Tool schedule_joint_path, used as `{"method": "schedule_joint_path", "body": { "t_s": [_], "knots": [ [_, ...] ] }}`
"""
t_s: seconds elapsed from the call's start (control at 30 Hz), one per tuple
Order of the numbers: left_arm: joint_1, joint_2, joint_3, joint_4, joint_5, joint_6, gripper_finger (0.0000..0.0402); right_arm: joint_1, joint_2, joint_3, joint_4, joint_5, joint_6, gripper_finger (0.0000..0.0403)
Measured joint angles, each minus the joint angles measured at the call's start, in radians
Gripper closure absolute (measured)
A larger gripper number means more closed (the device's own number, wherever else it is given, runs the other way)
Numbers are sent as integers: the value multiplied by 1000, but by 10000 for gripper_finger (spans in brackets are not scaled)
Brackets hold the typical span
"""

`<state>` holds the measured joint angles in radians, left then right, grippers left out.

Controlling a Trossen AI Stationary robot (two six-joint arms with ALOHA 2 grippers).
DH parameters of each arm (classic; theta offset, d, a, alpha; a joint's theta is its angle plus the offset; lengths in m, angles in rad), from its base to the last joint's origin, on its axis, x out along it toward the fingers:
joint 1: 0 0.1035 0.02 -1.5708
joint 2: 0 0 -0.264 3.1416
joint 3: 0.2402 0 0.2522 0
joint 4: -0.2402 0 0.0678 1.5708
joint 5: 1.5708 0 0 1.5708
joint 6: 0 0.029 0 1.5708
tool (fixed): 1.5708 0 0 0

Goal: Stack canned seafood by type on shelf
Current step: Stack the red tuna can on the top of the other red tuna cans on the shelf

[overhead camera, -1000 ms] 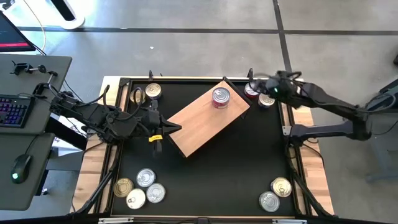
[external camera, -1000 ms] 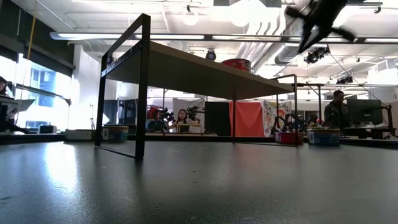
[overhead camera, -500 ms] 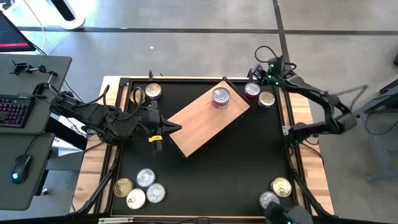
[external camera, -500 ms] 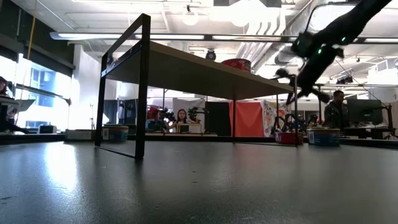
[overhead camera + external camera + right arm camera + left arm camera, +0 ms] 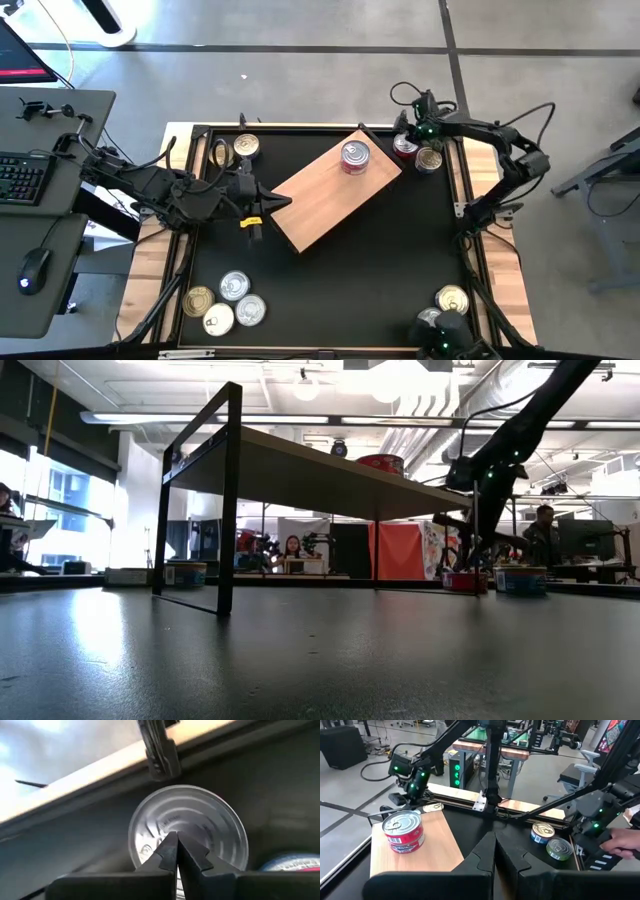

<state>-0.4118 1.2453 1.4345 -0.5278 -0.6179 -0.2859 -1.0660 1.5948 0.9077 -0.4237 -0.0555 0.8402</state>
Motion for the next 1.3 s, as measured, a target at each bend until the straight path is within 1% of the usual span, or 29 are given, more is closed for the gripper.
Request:
{"method": "schedule_joint_path", "body": {
  "t_s": [0.2,0.4,0.73,0.9,1.17,1.3],
  "knots": [
    [0,0,0,0,0,1,402,2,14,3,-89,16,-64,403],
    [4,0,0,0,0,63,402,13,13,5,-136,-11,-145,403],
    [43,0,0,0,4,55,402,34,2,4,-230,-20,-199,403],
    [46,0,0,0,4,55,401,42,-2,3,-272,-17,-259,403],
    [45,0,0,0,5,48,402,92,-2,3,-395,97,-282,403],
    [45,0,0,0,5,27,401,95,-2,2,-433,114,-291,403]
  ]
}}
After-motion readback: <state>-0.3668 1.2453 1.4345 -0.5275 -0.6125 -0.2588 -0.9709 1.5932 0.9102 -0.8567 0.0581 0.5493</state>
